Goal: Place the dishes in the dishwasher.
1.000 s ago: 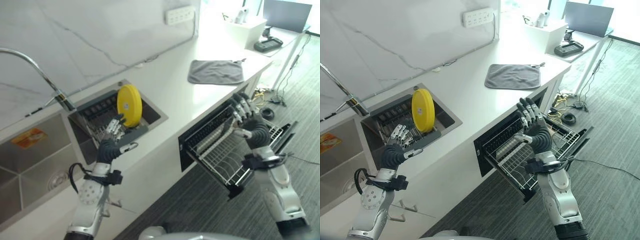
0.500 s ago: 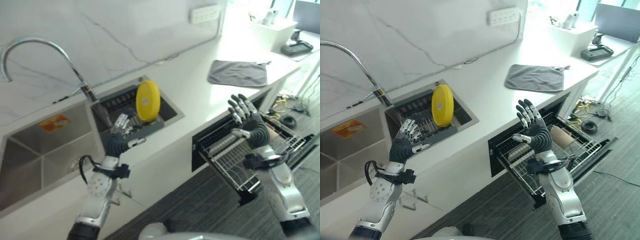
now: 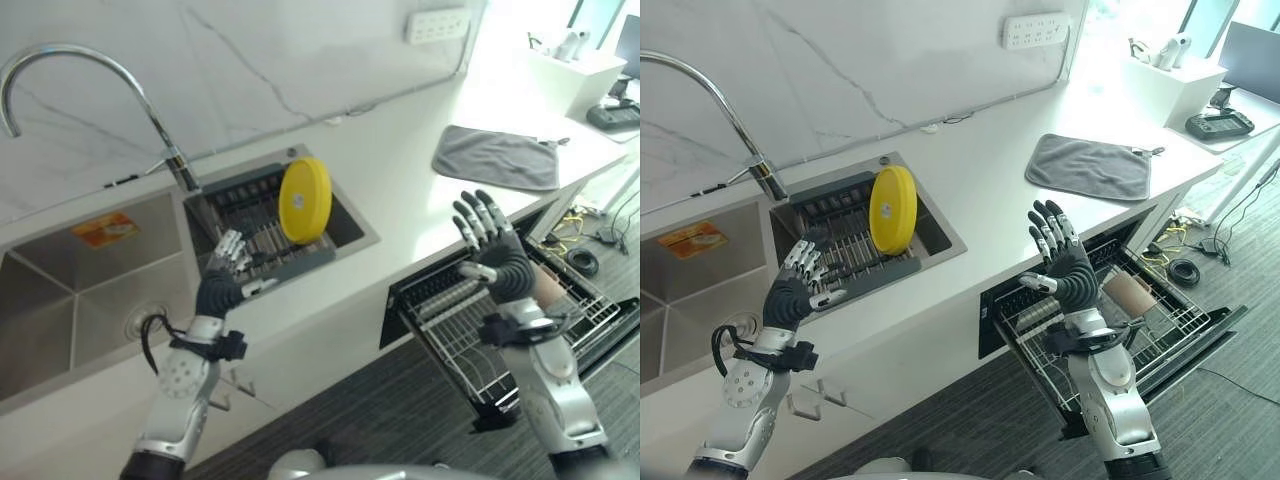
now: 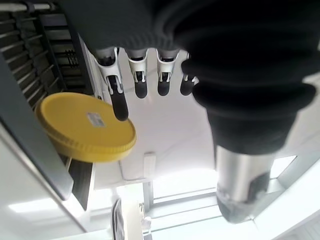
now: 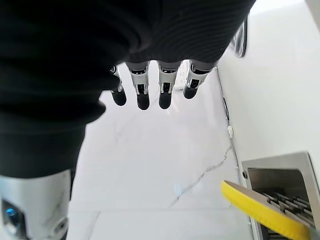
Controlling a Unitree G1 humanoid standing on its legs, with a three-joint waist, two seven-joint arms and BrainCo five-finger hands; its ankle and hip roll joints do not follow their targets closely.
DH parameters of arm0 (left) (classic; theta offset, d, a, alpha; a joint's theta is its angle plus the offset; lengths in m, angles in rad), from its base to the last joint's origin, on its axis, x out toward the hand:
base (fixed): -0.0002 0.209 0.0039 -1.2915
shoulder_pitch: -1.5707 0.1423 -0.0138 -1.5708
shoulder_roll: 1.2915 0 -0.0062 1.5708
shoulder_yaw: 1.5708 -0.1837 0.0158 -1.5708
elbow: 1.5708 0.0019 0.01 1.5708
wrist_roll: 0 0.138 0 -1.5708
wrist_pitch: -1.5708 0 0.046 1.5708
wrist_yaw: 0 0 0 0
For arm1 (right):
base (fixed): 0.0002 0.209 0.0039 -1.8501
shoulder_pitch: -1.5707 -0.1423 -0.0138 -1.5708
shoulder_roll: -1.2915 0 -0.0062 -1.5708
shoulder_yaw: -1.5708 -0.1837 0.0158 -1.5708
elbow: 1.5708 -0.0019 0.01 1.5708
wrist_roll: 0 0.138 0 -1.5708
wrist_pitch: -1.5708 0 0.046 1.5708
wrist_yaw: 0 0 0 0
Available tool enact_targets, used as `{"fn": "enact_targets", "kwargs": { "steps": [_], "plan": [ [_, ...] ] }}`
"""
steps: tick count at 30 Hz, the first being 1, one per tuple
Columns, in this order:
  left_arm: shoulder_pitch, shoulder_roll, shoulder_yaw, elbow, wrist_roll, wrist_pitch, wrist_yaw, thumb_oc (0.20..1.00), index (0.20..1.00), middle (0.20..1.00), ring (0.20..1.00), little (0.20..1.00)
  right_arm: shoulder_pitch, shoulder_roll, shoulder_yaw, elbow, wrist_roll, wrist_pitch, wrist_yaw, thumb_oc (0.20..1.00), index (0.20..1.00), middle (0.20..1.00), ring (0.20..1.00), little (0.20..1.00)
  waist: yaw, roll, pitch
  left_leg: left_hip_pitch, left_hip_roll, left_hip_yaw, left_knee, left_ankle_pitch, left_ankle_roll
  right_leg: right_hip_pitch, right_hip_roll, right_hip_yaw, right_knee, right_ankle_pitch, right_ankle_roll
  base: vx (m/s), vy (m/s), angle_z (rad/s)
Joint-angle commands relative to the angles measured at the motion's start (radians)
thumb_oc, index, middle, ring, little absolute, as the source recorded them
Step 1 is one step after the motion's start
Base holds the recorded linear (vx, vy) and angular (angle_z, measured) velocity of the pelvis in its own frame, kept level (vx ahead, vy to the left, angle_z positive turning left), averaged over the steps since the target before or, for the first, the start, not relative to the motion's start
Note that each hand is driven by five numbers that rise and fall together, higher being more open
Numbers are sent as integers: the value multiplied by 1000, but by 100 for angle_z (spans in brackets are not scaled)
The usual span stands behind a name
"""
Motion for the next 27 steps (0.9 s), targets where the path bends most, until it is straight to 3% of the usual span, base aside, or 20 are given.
{"fn": "enact_targets", "kwargs": {
  "steps": [1, 4, 10, 12, 13, 15, 18, 21, 27],
  "plan": [
    [-44, 33, 21, -64, 3, -63, -3, 1000, 1000, 1000, 1000, 1000, -52, 13, -28, -60, -17, -60, -13, 1000, 1000, 1000, 1000, 1000, 6, -9, -41, 8, 16, 29, -2, -97, 0, 22, -33, 6, 56, -101, 37, -16, -121, -3],
    [-39, 26, 26, -69, -8, -34, -25, 1000, 1000, 1000, 1000, 1000, -53, 11, -23, -62, -11, -62, -15, 1000, 1000, 1000, 1000, 1000, 5, -10, -51, 12, 37, 39, -2, -90, -20, 36, -20, -5, 27, -92, 27, -33, -153, -3],
    [-33, 31, 25, -83, 12, -39, 11, 1000, 1000, 1000, 1000, 1000, -71, -12, -13, -48, 21, -50, 9, 1000, 1000, 1000, 1000, 1000, -2, -14, -55, 15, 59, 32, 12, -84, -50, 36, 20, 10, -8, -89, 3, -50, -161, 0],
    [-29, 34, 31, -93, 12, -36, 22, 1000, 1000, 1000, 1000, 1000, -74, -26, -12, -50, 27, -46, 37, 1000, 1000, 1000, 1000, 1000, 0, -21, -49, -16, 58, 23, 117, -120, -56, 26, 19, 22, -3, -91, -8, 5, -112, -10],
    [-26, 28, 31, -95, 16, -36, 36, 1000, 1000, 1000, 1000, 1000, -76, -33, -4, -54, 25, -42, 42, 1000, 1000, 1000, 1000, 1000, 8, -25, -42, -61, 62, -16, 176, -128, -61, 21, 20, 44, -3, -87, -15, 23, -38, -21],
    [-17, 18, 33, -99, 13, -49, 35, 1000, 1000, 1000, 1000, 1000, -104, -41, 27, -48, 25, -32, 21, 1000, 1000, 1000, 1000, 1000, 18, -12, -32, -87, 92, -53, 133, -81, -71, 11, 20, 70, -10, -81, -20, 24, 89, -37],
    [-31, 26, 31, -91, 5, -44, 21, 1000, 1000, 1000, 1000, 1000, -112, -18, 35, -44, 14, -21, 15, 1000, 1000, 1000, 1000, 1000, 1, 12, -33, -60, 117, 8, 41, -27, -82, 12, -3, 21, 12, -94, -4, 63, 240, -41],
    [-18, 25, 39, -104, 5, -42, 23, 1000, 1000, 1000, 1000, 1000, -62, -4, 12, -78, 14, -3, 54, 1000, 1000, 1000, 1000, 1000, -9, 17, -39, -25, 100, 30, 3, -36, -74, 17, -30, -10, 38, -105, 14, 65, 271, 4],
    [-5, 25, 38, -89, -1, -45, 39, 1000, 1000, 1000, 1000, 1000, -69, 2, 7, -64, 53, 4, 93, 1000, 1000, 1000, 1000, 1000, 20, 16, -57, -7, 43, -29, -2, -73, -40, 33, -40, -12, 71, -135, 17, 56, 127, 8]
  ]
}}
